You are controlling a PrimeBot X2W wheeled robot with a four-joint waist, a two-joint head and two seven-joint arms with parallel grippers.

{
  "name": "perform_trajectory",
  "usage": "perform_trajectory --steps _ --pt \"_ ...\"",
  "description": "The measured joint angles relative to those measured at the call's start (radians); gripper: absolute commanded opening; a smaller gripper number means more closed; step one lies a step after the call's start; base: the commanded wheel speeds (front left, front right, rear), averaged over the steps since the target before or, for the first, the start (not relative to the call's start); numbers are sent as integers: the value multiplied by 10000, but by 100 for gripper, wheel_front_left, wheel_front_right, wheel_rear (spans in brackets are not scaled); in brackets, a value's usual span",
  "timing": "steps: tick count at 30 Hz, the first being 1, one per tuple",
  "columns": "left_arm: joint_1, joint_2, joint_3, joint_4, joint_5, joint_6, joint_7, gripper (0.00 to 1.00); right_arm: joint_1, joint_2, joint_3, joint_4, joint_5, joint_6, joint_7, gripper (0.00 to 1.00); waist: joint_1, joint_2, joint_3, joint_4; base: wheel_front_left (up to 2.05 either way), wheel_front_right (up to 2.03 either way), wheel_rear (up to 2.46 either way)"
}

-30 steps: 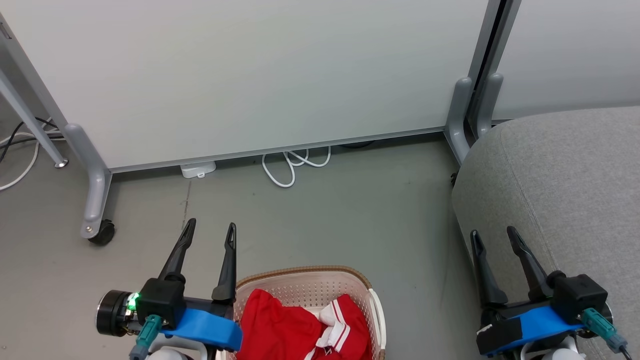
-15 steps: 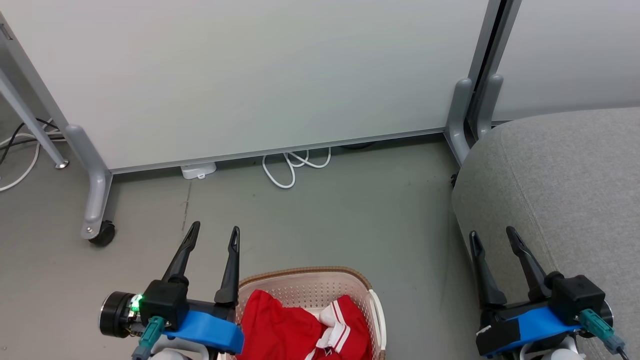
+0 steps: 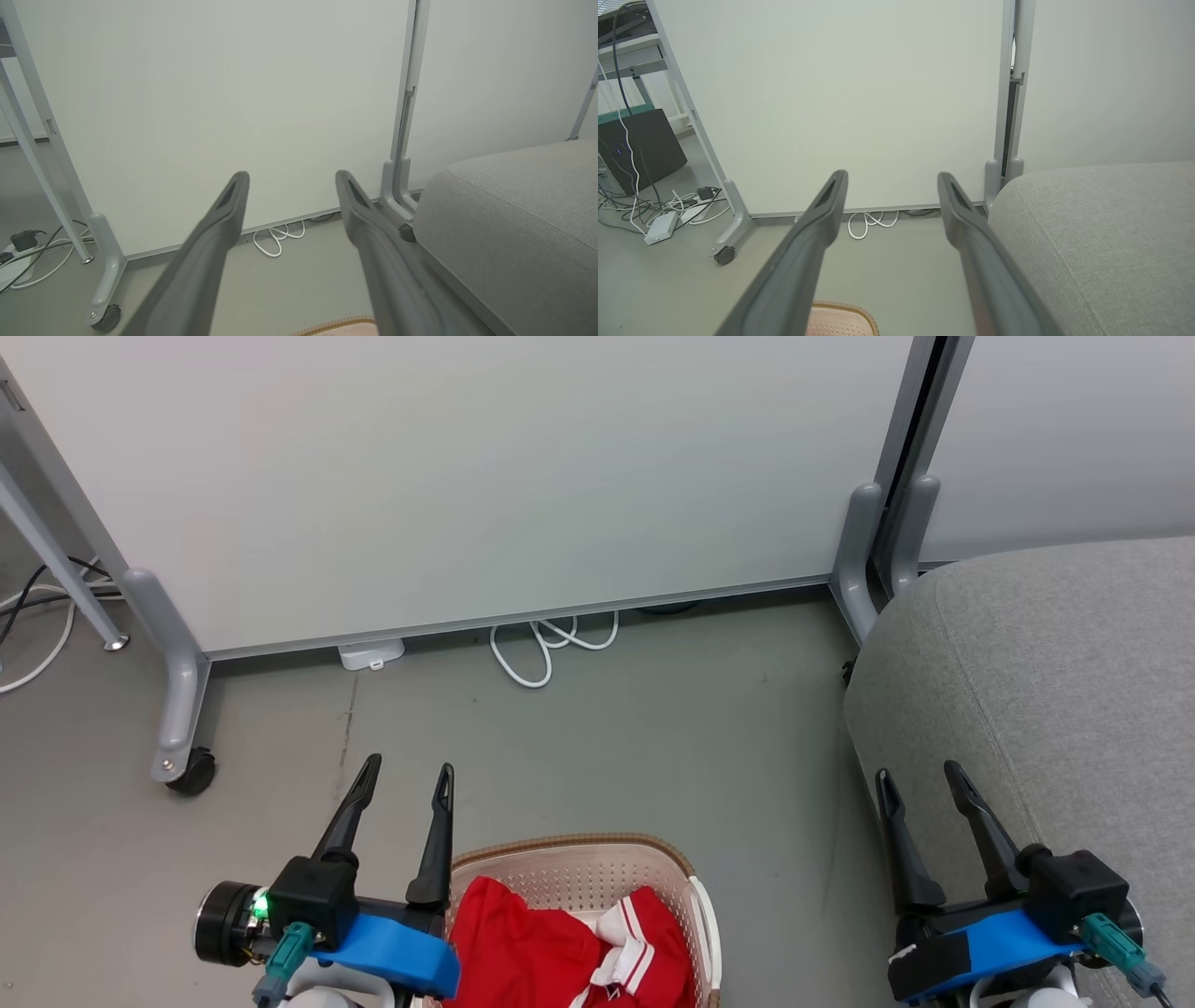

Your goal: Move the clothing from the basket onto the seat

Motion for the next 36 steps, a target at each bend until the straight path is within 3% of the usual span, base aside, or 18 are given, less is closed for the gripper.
perform_trajectory --steps 11,23,36 --pt "-666 303 -556 1325 -19 0 0 100 -83 -2 96 -48 40 0 0 100 0 0 279 -175 0 0 0" --pt "-1970 685 -1705 3126 -224 -2 0 100 -728 -4 188 -153 46 0 0 100 1 0 1400 -514 0 0 0" --pt "-4374 1198 -3914 5691 -77 -2 -2 100 -2083 -8 324 -485 186 0 -2 100 1 0 3590 -1015 0 0 0"
